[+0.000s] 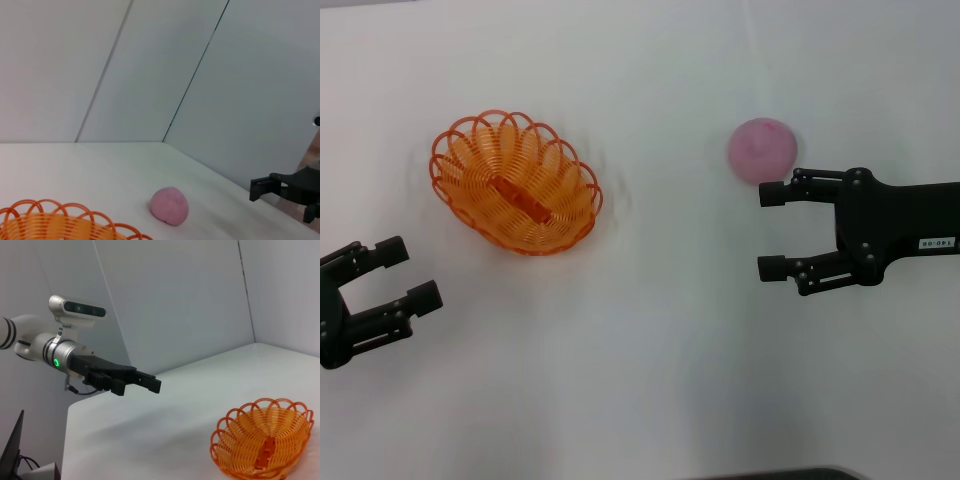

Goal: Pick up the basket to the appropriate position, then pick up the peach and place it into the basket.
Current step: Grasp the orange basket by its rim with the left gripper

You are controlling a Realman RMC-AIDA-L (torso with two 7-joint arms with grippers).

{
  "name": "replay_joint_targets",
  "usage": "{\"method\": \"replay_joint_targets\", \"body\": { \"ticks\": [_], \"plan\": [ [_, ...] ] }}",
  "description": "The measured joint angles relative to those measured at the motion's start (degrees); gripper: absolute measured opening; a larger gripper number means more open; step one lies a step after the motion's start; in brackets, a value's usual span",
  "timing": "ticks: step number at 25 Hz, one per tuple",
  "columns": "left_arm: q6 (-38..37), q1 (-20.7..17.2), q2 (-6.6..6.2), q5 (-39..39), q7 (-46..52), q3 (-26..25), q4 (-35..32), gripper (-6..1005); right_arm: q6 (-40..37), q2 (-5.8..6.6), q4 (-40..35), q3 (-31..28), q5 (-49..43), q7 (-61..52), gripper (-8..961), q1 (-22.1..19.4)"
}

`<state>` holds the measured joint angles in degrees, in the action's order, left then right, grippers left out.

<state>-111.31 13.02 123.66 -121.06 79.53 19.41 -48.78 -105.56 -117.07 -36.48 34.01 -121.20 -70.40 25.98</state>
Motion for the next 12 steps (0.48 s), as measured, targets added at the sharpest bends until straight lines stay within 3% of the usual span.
{"method": "replay_joint_targets", "body": {
  "ticks": [12],
  "plan": [
    [-0.5,0.0,0.00,-0.2,-0.8,0.3,0.0,845,0.0,0.00,0.0,0.0,0.0,0.0,958,0.1]
  ]
}}
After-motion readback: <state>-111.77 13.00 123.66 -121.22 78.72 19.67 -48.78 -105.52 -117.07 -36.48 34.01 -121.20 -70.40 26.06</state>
